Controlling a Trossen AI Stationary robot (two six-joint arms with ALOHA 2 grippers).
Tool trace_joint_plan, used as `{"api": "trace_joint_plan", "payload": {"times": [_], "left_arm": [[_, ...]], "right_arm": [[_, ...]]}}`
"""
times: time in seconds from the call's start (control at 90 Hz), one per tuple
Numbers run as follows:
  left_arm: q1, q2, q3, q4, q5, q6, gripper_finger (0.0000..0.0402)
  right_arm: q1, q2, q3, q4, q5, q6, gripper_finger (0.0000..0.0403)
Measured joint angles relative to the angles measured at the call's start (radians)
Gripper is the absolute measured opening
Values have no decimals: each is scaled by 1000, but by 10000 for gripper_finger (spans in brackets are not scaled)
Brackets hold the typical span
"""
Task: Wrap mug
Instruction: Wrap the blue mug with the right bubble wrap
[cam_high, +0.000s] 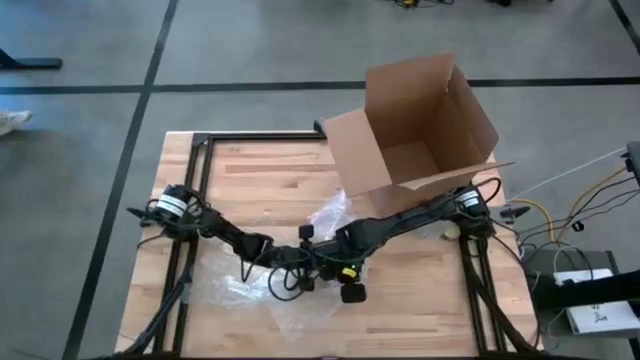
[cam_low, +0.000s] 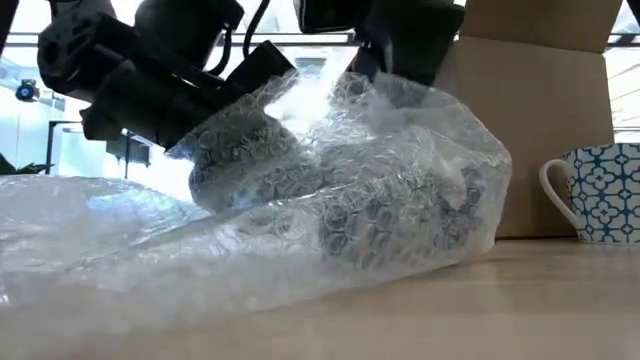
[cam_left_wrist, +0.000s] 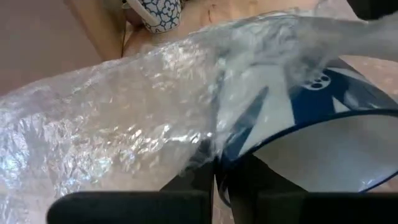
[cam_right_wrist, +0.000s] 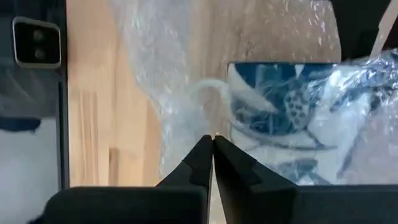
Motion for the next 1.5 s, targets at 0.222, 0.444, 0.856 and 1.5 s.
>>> {"api": "trace_joint_plan", "payload": {"times": [0.222,0.444,0.856,1.5], "left_arm": [[0,0,0,0,-1,0,5],[0,0,0,0,-1,0,5],[0,0,0,0,-2,-2,5],[1,0,-1,2,-4,-7,5]], "right_arm": [[3,0,76,-169,-1,-1,0],[53,-2,180,-174,33,48,0],[77,0,-50,99,206,80,0],[72,0,-138,234,181,41,0]]}}
